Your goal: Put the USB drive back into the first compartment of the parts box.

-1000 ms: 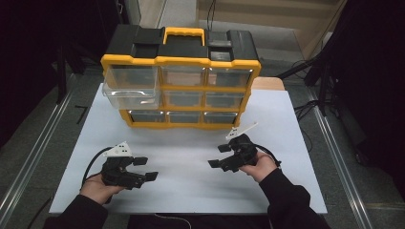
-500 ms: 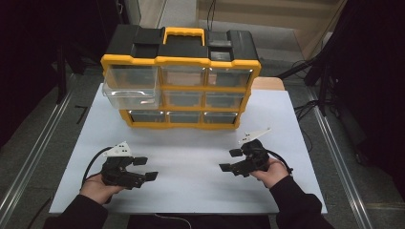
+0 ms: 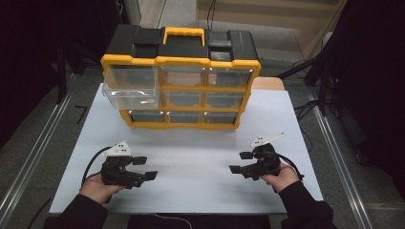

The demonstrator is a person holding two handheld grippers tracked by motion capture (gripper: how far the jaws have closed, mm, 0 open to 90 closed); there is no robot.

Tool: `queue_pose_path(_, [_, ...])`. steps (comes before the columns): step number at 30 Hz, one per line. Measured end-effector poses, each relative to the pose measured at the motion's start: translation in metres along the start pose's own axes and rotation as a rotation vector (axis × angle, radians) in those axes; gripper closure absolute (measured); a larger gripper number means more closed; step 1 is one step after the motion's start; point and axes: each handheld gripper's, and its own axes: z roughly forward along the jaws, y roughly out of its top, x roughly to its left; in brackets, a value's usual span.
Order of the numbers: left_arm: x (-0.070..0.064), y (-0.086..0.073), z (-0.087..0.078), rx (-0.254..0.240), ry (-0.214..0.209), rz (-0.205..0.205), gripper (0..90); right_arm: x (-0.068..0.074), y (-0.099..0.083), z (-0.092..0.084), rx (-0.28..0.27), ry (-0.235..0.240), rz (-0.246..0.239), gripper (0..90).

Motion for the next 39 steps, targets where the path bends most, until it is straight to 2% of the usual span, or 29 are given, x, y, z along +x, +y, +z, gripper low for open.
queue_pose_path(12, [0.0, 0.0, 0.0, -0.001, 0.002, -0.002, 26.7, -0.003, -0.021, -0.014, -0.027, -0.022, 0.014, 23.3])
queue_pose_path(27, [0.002, 0.0, -0.001, -0.003, 0.006, -0.008, 26.7, -0.009, -0.044, -0.029, -0.04, -0.05, 0.061, 23.3])
queue_pose_path(28, [0.003, 0.0, -0.001, -0.002, 0.008, -0.009, 26.7, -0.01, -0.047, -0.032, -0.05, -0.054, 0.076, 23.4])
queue_pose_path(39, [0.005, 0.0, -0.003, -0.002, 0.013, -0.014, 26.7, -0.019, -0.055, -0.039, -0.069, -0.079, 0.098, 23.4])
